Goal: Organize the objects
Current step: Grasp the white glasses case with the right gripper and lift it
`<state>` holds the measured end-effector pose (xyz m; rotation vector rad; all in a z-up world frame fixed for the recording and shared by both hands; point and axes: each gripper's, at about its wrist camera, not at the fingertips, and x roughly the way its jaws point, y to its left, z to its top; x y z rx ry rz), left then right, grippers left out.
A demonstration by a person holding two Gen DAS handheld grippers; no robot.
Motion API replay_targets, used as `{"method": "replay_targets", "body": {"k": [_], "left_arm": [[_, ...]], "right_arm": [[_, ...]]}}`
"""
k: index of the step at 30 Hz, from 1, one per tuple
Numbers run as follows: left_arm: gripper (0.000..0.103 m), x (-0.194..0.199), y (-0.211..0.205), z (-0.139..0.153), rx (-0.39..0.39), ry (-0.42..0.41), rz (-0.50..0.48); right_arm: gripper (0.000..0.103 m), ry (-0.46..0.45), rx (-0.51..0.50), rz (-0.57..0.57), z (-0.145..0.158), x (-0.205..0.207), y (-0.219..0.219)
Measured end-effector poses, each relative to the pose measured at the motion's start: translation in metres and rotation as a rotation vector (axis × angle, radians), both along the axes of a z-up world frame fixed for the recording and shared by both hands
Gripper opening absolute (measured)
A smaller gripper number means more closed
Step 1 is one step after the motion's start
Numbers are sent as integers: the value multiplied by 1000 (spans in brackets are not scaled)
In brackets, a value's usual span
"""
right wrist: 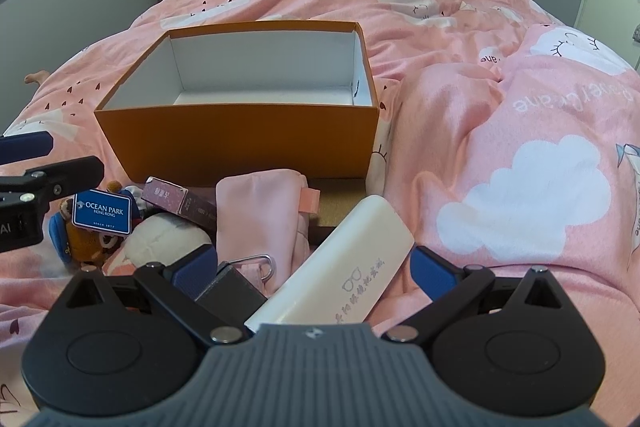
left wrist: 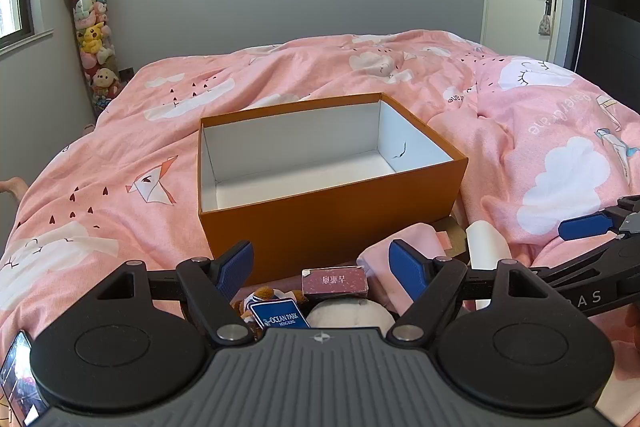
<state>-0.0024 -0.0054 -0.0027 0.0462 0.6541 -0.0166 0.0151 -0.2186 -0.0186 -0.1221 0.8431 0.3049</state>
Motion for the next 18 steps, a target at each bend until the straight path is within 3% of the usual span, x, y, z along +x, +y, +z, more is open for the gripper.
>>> {"method": "replay_targets", "body": {"k": [11, 18], "left_arm": [[90, 1, -1, 0, -9, 4, -8], [86, 0, 0, 1, -56, -3, -38]], "right_arm": [[102, 14, 3, -2, -2, 1, -1], [102, 36, 22, -9, -5, 4, -4]]}}
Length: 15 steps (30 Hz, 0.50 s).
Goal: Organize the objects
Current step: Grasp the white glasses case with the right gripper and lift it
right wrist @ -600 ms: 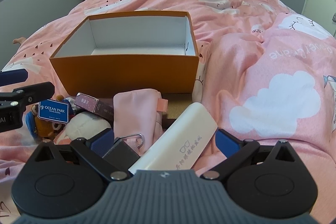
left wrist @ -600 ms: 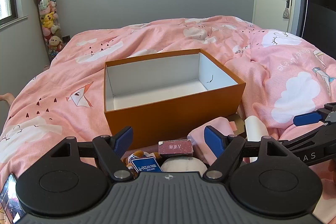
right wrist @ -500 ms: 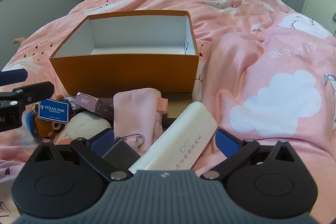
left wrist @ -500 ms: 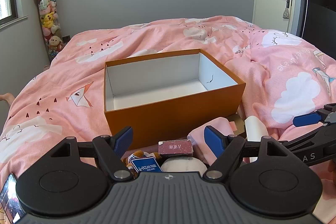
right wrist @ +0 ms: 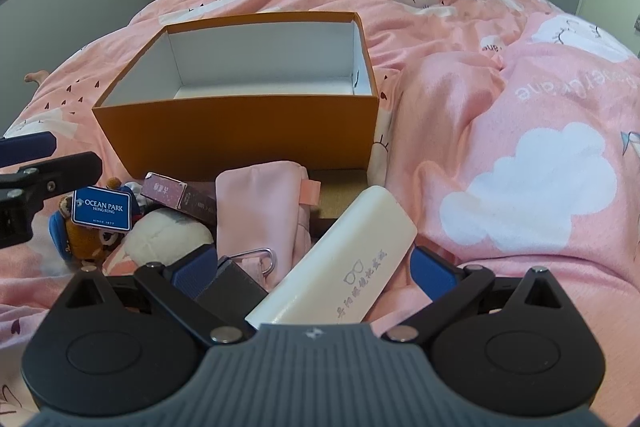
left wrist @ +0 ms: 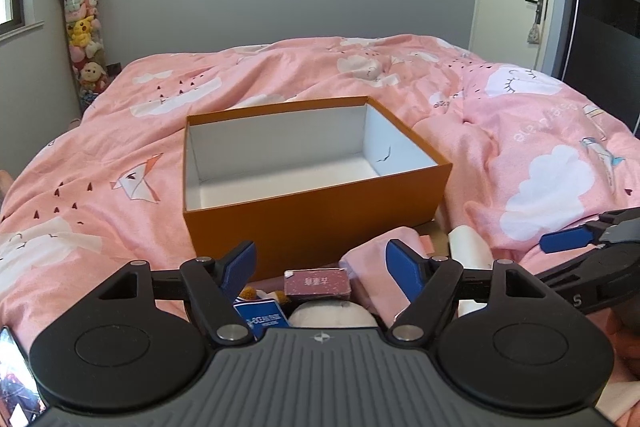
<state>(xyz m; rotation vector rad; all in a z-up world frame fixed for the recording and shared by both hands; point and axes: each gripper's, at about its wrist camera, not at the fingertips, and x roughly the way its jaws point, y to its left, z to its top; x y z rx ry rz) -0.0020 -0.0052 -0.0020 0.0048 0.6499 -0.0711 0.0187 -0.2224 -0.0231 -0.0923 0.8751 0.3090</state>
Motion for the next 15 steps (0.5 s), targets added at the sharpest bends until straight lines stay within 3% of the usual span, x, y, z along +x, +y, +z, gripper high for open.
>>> {"method": "replay_targets", "body": {"k": [4, 7, 11, 15], "left_arm": [[86, 1, -1, -3, -42, 7, -51], [79, 4, -4, -6, -44, 18, -64], [77, 10, -7, -11, -40, 44, -78], [75, 18, -7, -16, -45, 71, -87]], "right_arm": [[102, 62, 68, -48, -4, 8, -12], [101, 143, 142, -102, -11, 20, -25], [85, 301, 266, -180, -29, 44, -43], [81, 374, 274, -210, -44, 65, -47]]}}
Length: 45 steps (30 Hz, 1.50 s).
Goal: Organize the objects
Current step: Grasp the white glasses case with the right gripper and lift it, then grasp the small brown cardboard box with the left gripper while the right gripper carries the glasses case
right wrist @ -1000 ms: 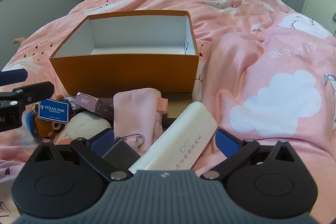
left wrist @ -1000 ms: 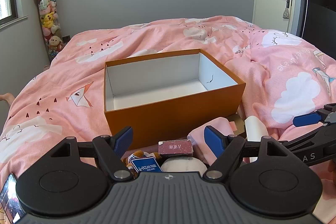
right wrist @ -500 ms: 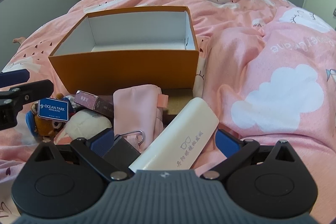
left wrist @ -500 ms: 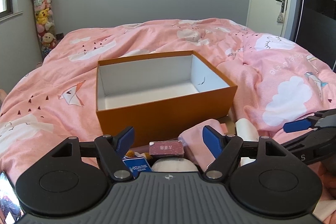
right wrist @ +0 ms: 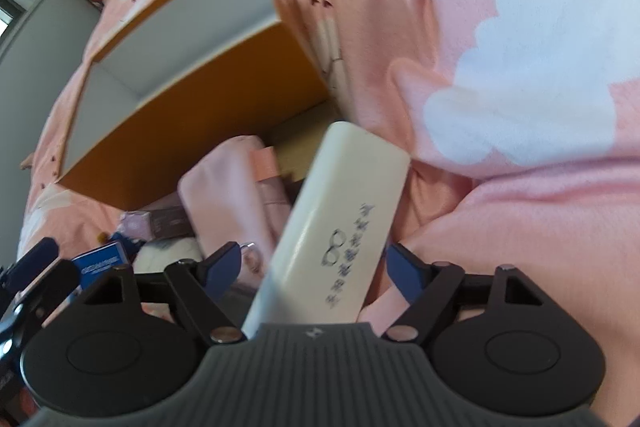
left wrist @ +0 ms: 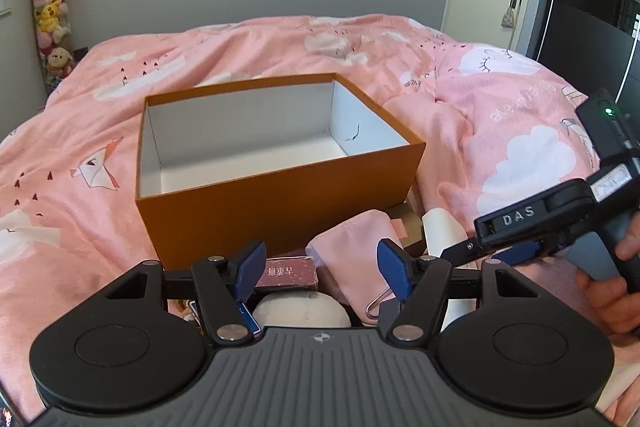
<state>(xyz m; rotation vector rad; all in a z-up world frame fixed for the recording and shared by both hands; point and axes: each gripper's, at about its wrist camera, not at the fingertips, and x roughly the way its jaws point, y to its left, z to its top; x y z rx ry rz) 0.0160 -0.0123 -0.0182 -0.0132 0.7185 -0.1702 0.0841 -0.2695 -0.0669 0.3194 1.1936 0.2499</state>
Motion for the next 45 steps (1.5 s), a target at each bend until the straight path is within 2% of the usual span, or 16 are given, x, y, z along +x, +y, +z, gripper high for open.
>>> {"method": "replay_targets", "body": {"k": [6, 11, 16, 19, 22, 25, 28, 30, 32, 37, 39, 43, 45], "left_arm": [[76, 19, 0, -6, -23, 49, -11], [76, 34, -5, -9, -52, 89, -39], [71, 46, -20, -10, -36, 118, -132], [68, 55, -32, -11, -37, 132, -194], [65, 65, -48, -12, 1, 127, -253], [59, 78, -63, -15, 4, 134, -311], [55, 92, -81, -21, 19, 156, -356], [56, 97, -95, -28, 65, 158, -391], [61, 103, -110, -36, 131, 165, -421], [65, 108, -141, -59, 307, 167, -477], [68, 107, -155, -71, 397, 165, -513], [69, 105, -175, -101, 615, 161, -555], [69, 103, -182, -113, 690, 164, -583]], "right_arm": [[80, 84, 8, -4, -21, 21, -1], [71, 141, 67, 10, -39, 27, 3], [69, 141, 85, 13, -38, 25, 3], [69, 86, 70, 21, -23, 19, 3], [69, -18, 26, 17, 1, 15, -3], [69, -112, -29, -9, 23, 14, -15], [69, -169, -66, -40, 28, 23, -33], [69, -191, -73, -47, 31, 25, -39], [69, -199, -61, -50, 34, 31, -49], [69, -192, -38, -62, 24, 40, -66], [69, -183, -22, -66, 19, 42, -73], [69, -171, 22, -69, 10, 51, -79], [69, -169, 39, -62, 7, 54, -82]]}}
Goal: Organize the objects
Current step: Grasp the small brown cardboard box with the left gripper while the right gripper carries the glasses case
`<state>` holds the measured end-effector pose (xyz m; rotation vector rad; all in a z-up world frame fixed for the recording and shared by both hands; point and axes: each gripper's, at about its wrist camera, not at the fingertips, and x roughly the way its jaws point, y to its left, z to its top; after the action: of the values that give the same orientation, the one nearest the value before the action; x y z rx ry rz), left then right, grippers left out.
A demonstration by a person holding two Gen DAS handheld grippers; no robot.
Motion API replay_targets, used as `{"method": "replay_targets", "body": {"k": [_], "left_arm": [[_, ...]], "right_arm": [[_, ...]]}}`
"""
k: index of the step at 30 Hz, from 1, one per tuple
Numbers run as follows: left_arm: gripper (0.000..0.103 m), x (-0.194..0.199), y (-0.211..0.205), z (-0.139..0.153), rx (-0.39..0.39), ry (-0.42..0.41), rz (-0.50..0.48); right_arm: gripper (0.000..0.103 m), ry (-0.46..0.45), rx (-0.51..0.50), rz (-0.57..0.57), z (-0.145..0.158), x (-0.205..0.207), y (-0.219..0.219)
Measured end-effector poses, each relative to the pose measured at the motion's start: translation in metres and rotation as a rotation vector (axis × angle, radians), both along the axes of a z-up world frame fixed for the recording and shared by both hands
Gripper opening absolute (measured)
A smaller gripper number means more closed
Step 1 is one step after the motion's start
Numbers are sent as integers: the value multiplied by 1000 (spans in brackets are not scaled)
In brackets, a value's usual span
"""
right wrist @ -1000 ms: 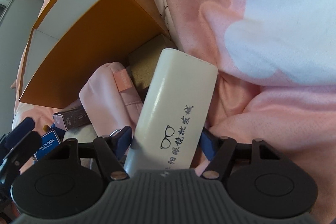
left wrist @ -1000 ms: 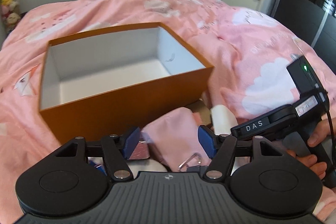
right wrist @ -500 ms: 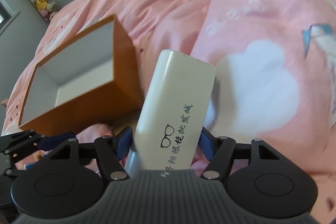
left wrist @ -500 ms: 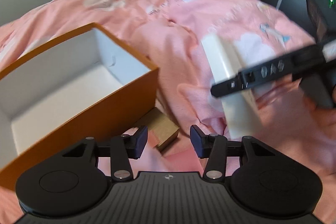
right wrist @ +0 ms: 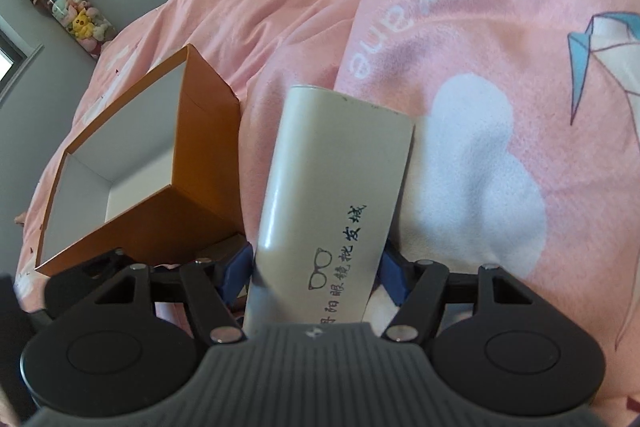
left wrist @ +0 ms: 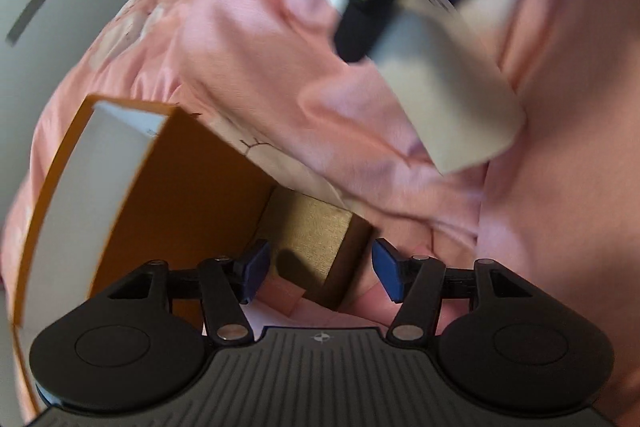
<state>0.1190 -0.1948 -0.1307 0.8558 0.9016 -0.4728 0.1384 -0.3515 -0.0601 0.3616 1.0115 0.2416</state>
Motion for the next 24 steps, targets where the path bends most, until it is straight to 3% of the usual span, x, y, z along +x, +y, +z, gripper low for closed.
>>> {"method": "replay_targets", "body": {"k": [6, 13, 18, 24], "left_arm": [[74, -2, -14, -26, 165, -42, -60], [77, 2, -27, -44, 266, -55, -85], [84, 8, -30, -52, 285, -72, -74], [80, 14, -28, -51, 260, -111, -50]], "right_arm": [[69, 11, 44, 17, -10, 7, -8], [68, 14, 79, 29, -17, 14, -10], [68, 15, 91, 32, -20, 15, -12], [68, 12, 92, 32, -20, 14, -12]]}}
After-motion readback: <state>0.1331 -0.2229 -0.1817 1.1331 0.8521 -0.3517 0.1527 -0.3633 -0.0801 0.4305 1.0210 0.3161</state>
